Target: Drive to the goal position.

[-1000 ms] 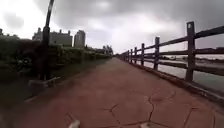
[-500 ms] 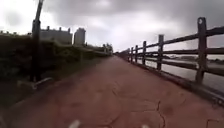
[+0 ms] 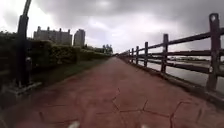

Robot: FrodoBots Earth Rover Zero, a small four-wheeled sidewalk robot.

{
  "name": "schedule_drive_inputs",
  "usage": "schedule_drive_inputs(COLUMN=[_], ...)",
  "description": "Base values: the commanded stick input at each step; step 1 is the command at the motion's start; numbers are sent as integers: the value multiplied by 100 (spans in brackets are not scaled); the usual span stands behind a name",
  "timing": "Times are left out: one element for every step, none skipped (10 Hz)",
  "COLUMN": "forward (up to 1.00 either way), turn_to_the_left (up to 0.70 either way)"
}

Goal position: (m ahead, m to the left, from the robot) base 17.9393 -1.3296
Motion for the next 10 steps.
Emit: schedule_drive_inputs(forward=[70, 70, 70, 70, 70, 70, 70, 70, 70, 70], turn_to_the_left=[0, 0, 0, 0, 0, 0, 0, 0, 0, 0])
